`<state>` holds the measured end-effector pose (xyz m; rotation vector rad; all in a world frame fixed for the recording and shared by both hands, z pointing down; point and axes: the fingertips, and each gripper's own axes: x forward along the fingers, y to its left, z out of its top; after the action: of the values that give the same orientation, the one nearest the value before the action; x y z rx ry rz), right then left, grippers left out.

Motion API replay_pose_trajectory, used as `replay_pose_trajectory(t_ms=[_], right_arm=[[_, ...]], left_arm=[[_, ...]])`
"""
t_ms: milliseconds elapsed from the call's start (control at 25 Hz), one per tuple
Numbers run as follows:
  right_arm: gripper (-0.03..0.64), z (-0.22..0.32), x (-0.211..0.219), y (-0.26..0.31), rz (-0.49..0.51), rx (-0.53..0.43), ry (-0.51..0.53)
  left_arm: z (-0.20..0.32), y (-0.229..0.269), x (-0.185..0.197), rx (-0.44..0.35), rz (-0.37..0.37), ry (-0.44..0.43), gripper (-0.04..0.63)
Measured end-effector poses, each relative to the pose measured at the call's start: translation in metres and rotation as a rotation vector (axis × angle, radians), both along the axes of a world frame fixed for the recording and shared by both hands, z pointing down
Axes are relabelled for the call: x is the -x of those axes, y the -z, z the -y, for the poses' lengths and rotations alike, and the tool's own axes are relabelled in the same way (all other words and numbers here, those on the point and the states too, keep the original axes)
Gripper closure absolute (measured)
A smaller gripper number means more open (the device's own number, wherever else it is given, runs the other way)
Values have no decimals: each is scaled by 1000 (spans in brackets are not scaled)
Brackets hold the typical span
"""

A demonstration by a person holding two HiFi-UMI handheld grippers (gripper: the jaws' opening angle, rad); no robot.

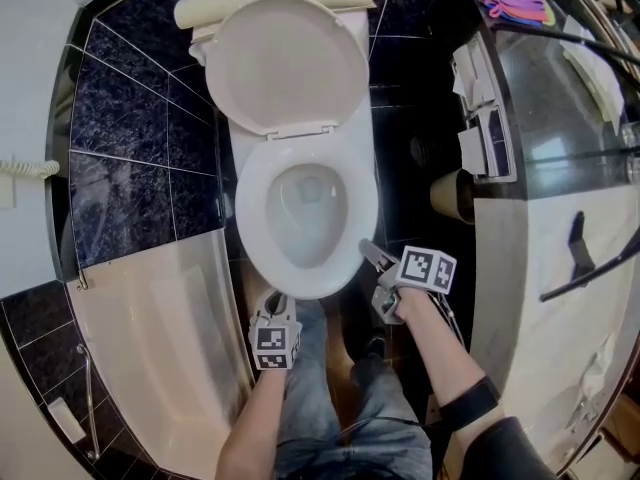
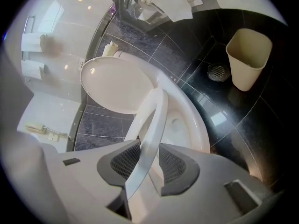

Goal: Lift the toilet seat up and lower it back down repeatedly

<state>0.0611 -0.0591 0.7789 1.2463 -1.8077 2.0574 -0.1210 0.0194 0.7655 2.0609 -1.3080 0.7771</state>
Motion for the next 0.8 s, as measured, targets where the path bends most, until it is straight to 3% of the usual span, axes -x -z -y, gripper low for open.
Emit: replay_pose_trajectory(t_ms=[200,400,600,800], right_arm=[[471,13,0,41,-18,-22,0],[518,41,1,109,-36,-140,32],[600,71,-2,177,-179,-296,98],[601,97,1,231,-318,-445,190]], left_arm=[[23,34,7,-25,-9,51,606],[61,75,9,-55,-23,71,606],[112,122,10,-114,-34,65,606],[169,157,7,-146,-30,39,606]])
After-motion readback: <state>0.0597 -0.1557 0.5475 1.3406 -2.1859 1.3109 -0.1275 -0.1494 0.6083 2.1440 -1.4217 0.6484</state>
